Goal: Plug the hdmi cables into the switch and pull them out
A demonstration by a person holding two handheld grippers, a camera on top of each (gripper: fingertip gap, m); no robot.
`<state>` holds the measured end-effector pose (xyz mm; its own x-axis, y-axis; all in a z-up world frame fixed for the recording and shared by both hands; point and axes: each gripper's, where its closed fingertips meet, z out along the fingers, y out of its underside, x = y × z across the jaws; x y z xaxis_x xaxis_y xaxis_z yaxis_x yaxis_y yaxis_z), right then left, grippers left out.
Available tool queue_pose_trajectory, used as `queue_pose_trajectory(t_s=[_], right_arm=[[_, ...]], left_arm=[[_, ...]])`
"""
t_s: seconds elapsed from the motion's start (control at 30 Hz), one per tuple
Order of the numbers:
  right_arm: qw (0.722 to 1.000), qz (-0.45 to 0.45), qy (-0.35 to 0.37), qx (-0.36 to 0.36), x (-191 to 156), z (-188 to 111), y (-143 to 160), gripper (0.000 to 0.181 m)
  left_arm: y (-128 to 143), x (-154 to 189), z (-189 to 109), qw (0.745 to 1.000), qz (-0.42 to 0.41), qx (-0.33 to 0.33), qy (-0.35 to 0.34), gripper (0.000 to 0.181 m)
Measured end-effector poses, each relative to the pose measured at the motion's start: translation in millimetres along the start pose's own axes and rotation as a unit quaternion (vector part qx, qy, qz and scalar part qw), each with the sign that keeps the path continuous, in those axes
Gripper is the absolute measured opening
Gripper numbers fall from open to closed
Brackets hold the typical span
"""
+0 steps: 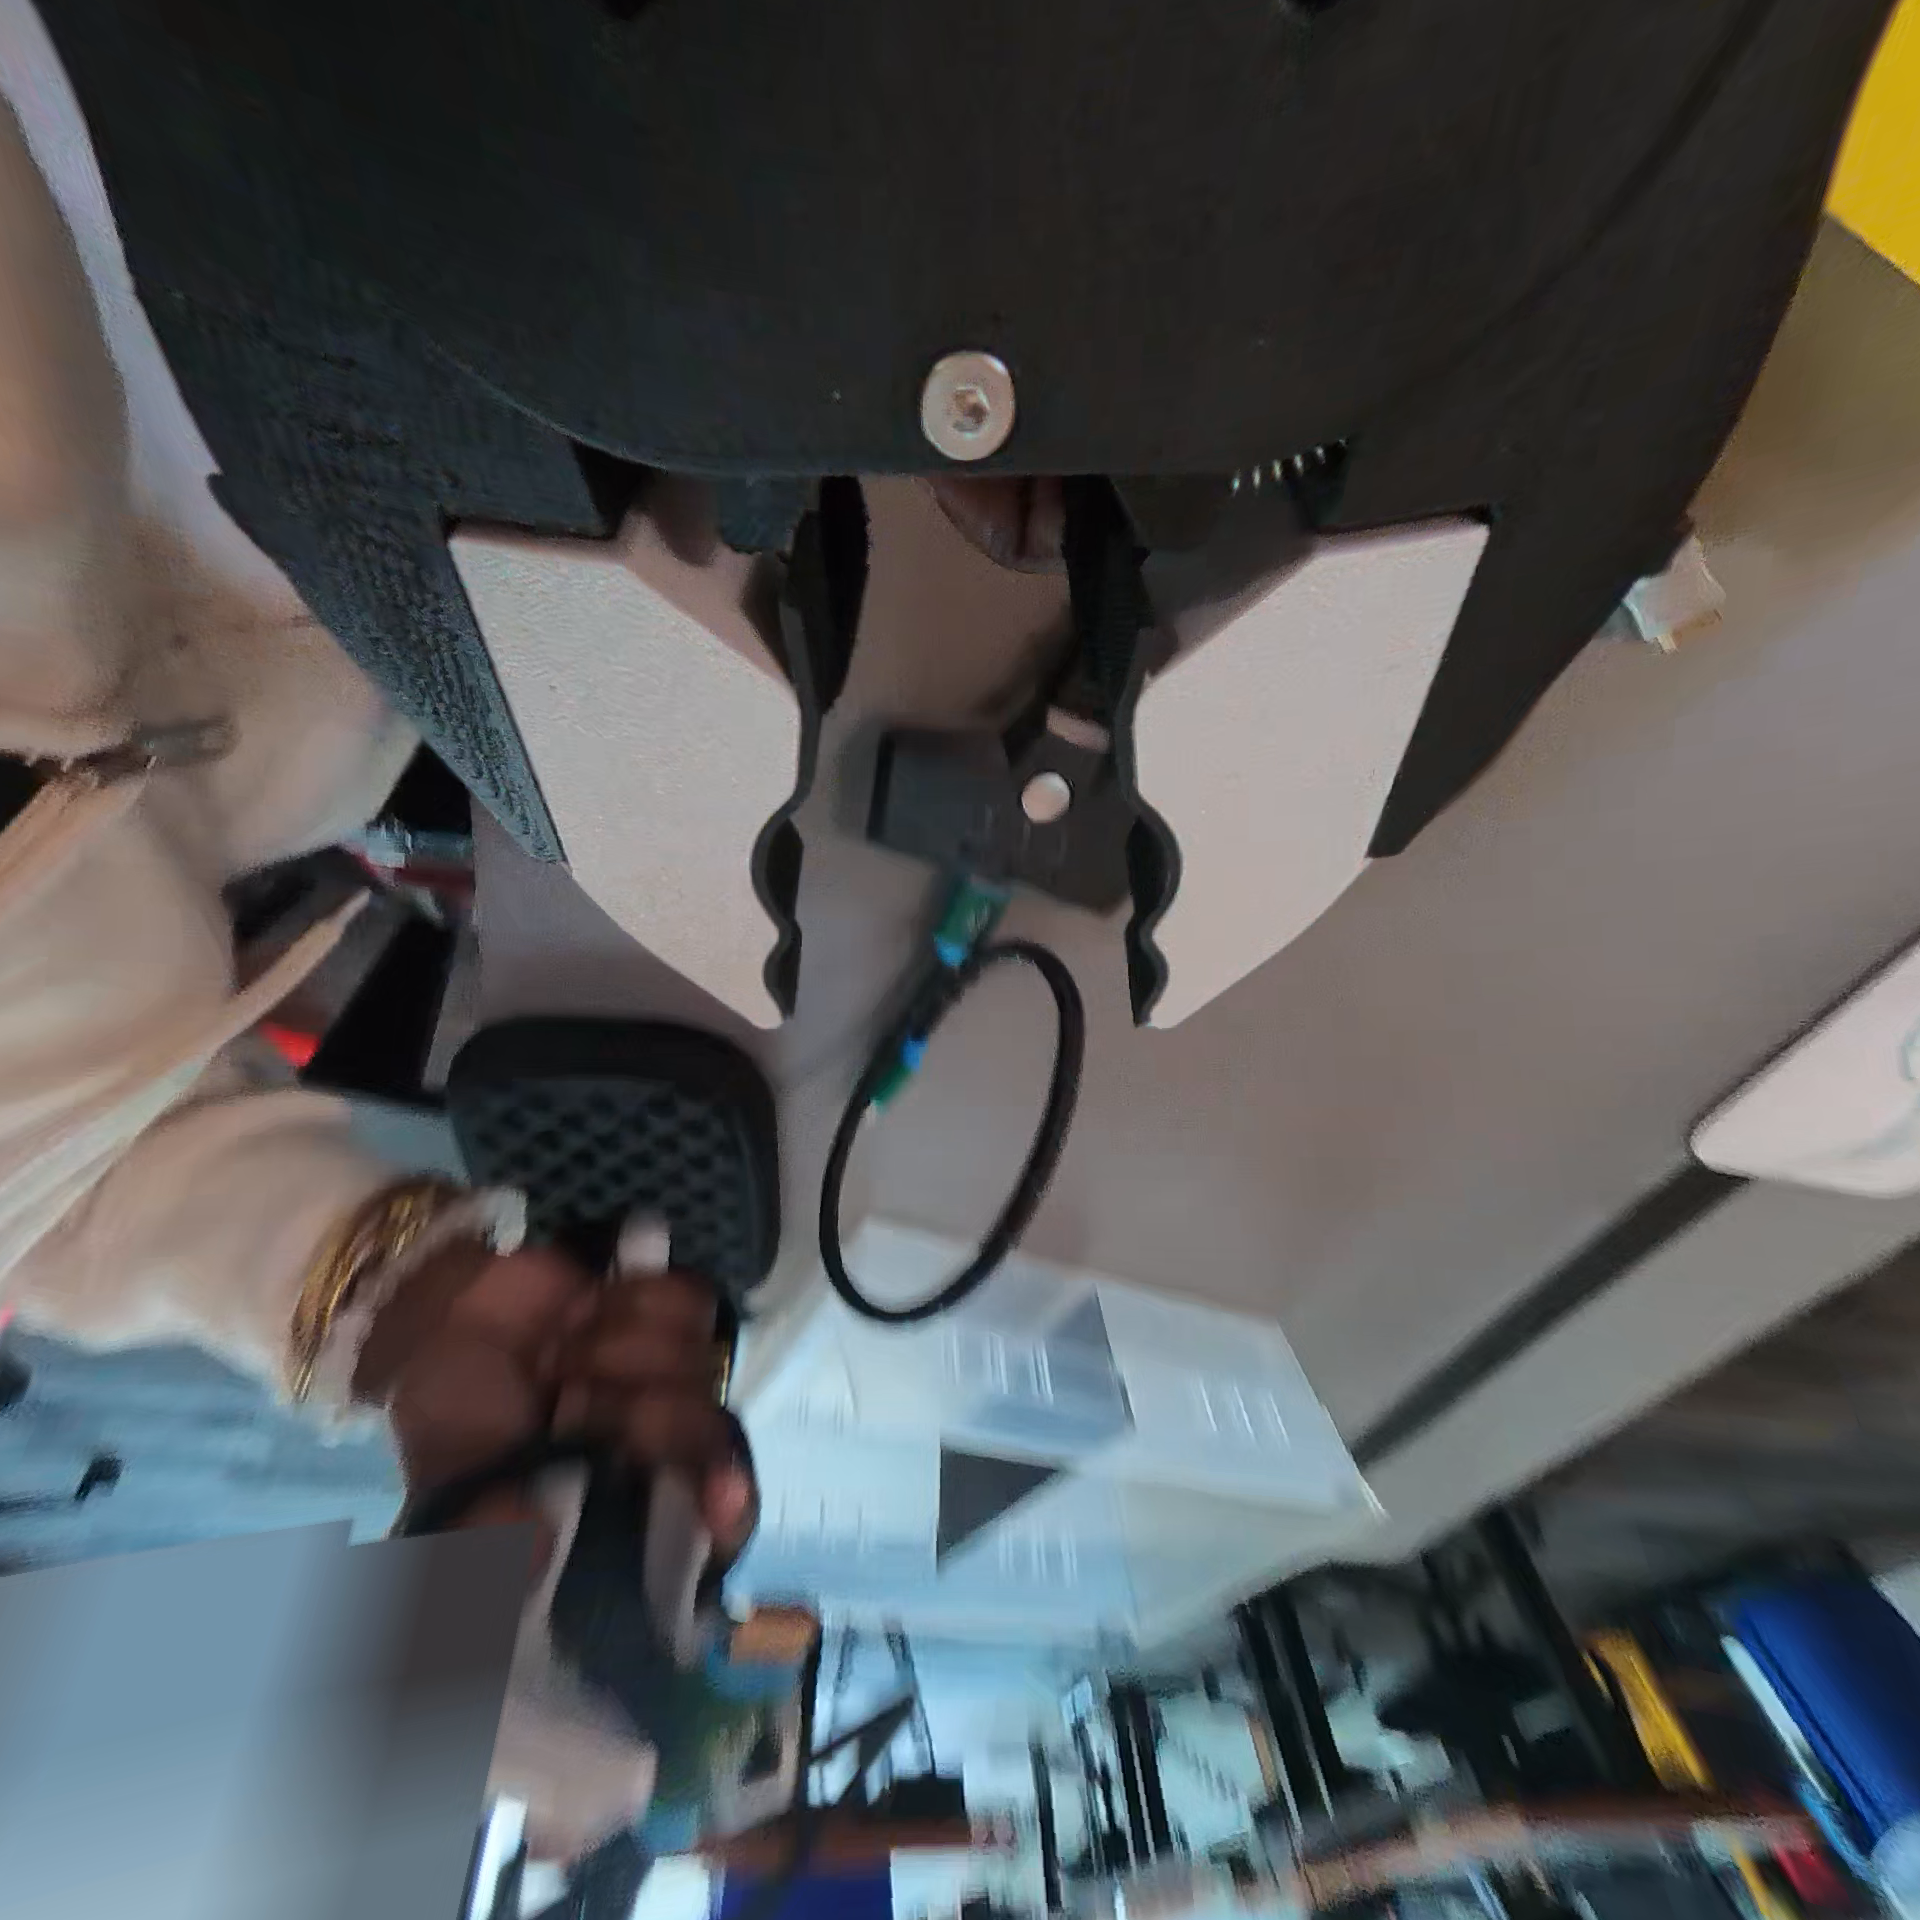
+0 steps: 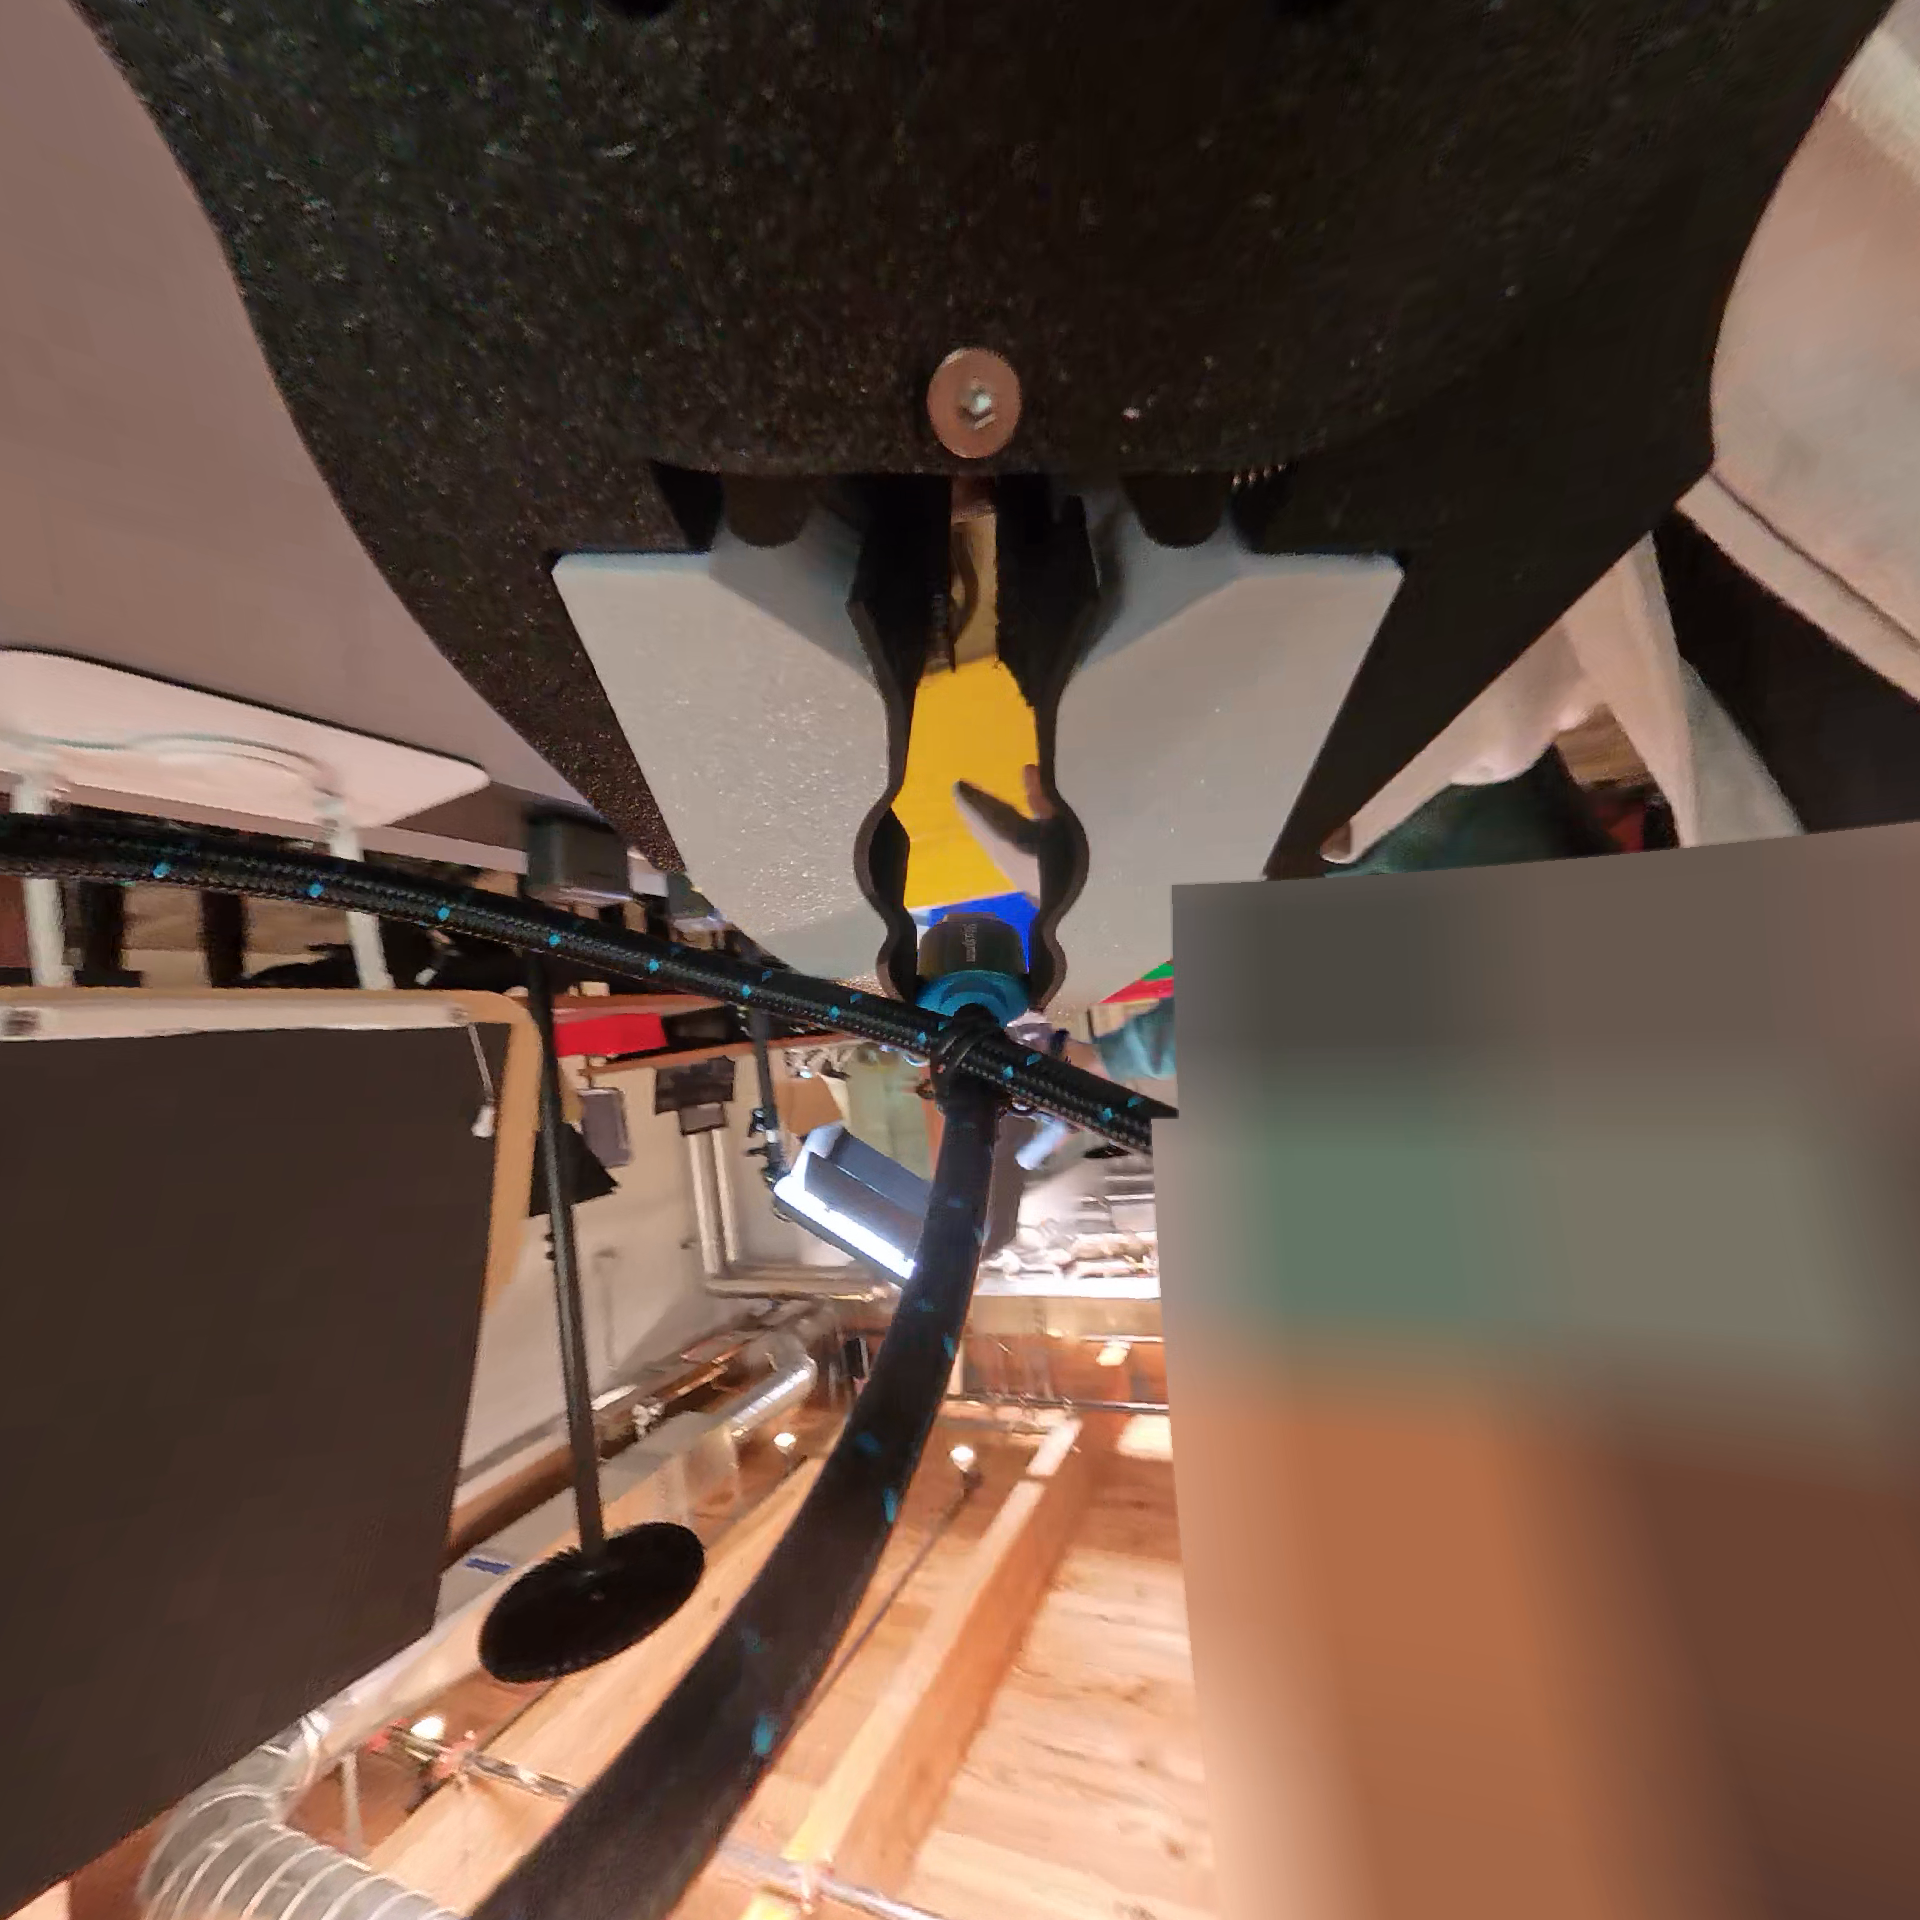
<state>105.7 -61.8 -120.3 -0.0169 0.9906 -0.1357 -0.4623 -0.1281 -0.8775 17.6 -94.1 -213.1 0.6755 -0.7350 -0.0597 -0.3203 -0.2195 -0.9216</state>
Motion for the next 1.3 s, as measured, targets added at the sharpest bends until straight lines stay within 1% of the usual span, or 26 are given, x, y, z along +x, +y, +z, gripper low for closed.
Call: queue_pose_trajectory(t_s=[0.1,0.13,0.2,0.23,0.33,0.4,0.53,0.6,0.67,0.73,0.8,0.87,0.93,1.0,1.07,1.13,1.17,1.2,1.23,1.3], right_arm=[[1.0,-0.012,0.014,-0.009,3,-8,2,0.021],[1.0,-0.012,0.015,-0.011,3,-10,3,0.021],[1.0,-0.014,0.016,-0.015,2,-12,6,0.021],[1.0,-0.014,0.014,-0.016,1,-12,7,0.021],[1.0,-0.013,0.003,-0.013,-2,-11,8,0.02],[1.0,-0.017,0.003,-0.01,-3,-12,7,0.02],[1.0,-0.027,0.009,-0.009,-3,-16,5,0.02],[0.999,-0.027,0.013,-0.01,-1,-19,5,0.02],[0.999,-0.027,0.016,-0.01,0,-22,5,0.02],[0.999,-0.026,0.019,-0.007,2,-24,4,0.02],[1.0,-0.025,0.019,-0.005,3,-25,3,0.02],[1.0,-0.025,0.018,-0.004,4,-25,4,0.02],[1.0,-0.023,0.016,0.002,4,-25,3,0.02],[1.0,-0.019,0.016,0.01,4,-26,0,0.021],[0.999,-0.023,0.022,0.01,6,-29,-4,0.02],[0.999,-0.032,0.027,0.003,7,-30,-7,0.02],[0.999,-0.036,0.027,0.0,7,-30,-9,0.02],[0.999,-0.041,0.026,-0.003,7,-30,-11,0.02],[0.999,-0.047,0.026,-0.005,6,-30,-12,0.02],[0.998,-0.059,0.025,-0.009,3,-30,-15,0.021]], left_arm=[[39,9,17,0.994,0.035,-0.099,0.001,0.065],[52,9,20,0.99,0.054,-0.134,-0.004,0.069],[73,2,22,0.975,0.101,-0.199,-0.008,0.069],[81,-5,22,0.966,0.122,-0.227,-0.008,0.069],[98,-26,21,0.936,0.18,-0.304,0.012,0.057],[107,-28,24,0.917,0.2,-0.34,0.053,0.055],[114,-31,31,0.898,0.189,-0.377,0.124,0.054],[124,-32,30,0.882,0.165,-0.414,0.154,0.053],[129,-36,30,0.872,0.13,-0.443,0.164,0.05],[128,-41,32,0.866,0.133,-0.451,0.17,0.041],[129,-42,32,0.864,0.143,-0.454,0.166,0.038],[129,-42,32,0.87,0.145,-0.443,0.161,0.037],[127,-41,32,0.89,0.155,-0.401,0.154,0.036],[122,-38,32,0.919,0.127,-0.344,0.145,0.035],[106,-33,31,0.948,0.072,-0.277,0.14,0.034],[88,-30,24,0.962,0.045,-0.236,0.132,0.034],[80,-28,19,0.964,0.04,-0.232,0.126,0.034],[75,-27,12,0.962,0.045,-0.242,0.119,0.034],[71,-25,4,0.957,0.058,-0.263,0.109,0.033],[69,-16,-18,0.938,0.088,-0.319,0.103,0.033]])
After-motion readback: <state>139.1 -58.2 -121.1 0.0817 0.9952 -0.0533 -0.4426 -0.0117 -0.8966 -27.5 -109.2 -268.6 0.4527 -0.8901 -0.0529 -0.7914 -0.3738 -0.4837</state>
